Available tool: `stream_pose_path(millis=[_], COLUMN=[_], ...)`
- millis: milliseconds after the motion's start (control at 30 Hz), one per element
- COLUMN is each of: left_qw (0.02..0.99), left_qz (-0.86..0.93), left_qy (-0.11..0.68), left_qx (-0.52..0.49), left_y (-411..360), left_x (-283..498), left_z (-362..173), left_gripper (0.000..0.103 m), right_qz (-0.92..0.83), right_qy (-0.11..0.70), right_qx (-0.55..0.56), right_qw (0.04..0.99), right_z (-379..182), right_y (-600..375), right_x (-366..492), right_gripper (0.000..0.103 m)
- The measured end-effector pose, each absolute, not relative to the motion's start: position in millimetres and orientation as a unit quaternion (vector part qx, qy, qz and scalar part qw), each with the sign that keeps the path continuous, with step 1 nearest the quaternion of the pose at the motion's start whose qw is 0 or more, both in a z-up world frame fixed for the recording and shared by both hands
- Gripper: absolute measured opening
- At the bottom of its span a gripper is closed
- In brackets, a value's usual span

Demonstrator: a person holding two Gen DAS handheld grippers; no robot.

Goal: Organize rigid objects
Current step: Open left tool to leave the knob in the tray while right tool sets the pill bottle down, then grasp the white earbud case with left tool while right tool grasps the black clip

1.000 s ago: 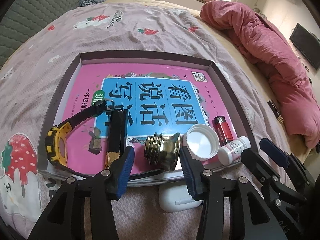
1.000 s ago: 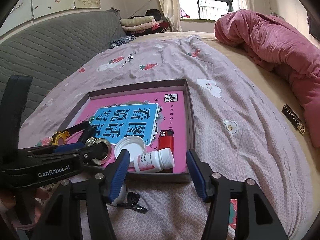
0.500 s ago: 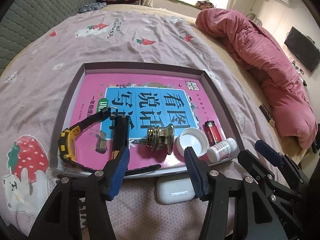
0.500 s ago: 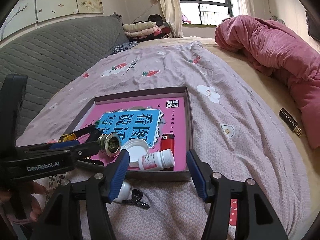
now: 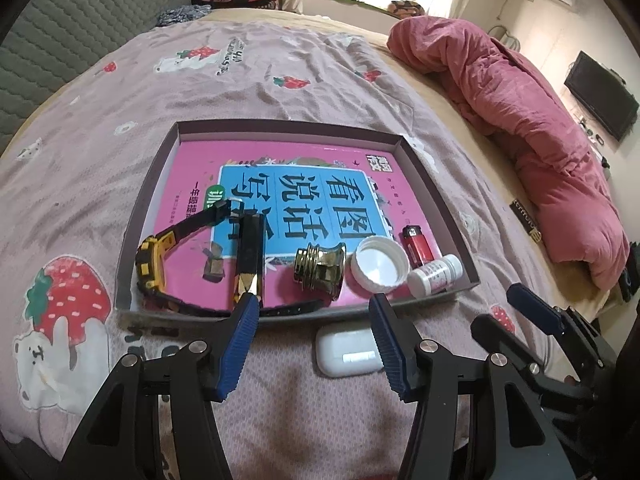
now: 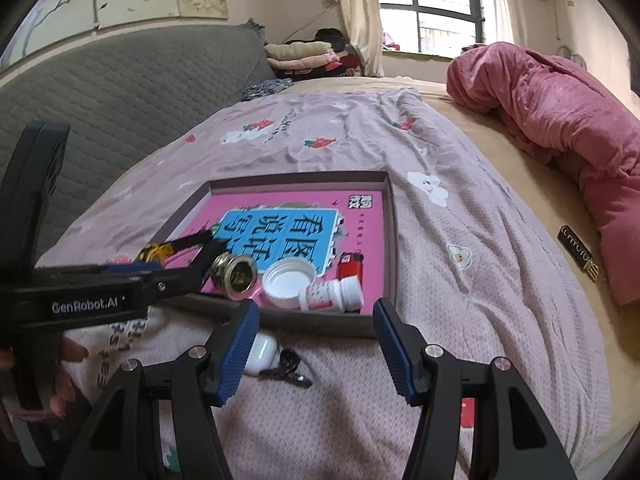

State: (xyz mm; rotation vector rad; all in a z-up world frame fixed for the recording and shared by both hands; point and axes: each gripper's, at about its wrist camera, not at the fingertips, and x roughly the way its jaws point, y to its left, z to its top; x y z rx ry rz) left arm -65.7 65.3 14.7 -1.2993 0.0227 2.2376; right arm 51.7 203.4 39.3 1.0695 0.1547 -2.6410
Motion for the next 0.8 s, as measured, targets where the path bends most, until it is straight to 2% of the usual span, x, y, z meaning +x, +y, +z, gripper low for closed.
stream_pose_path(millis=[800], left_qw=[0.286], left_qz=[0.802], left_qy=[0.047], left_qx=[-0.523], left_y=[79.0], left_x=[-41.4], left_z=[-5.9], left_gripper=[0.059], right_qz=[-0.882], right_qy=[0.101], right_qx=[0.43], right_qw=[0.165], right_z=[-2.0], right_y=[196.6], right_x=[66.3], right_gripper=[0.059])
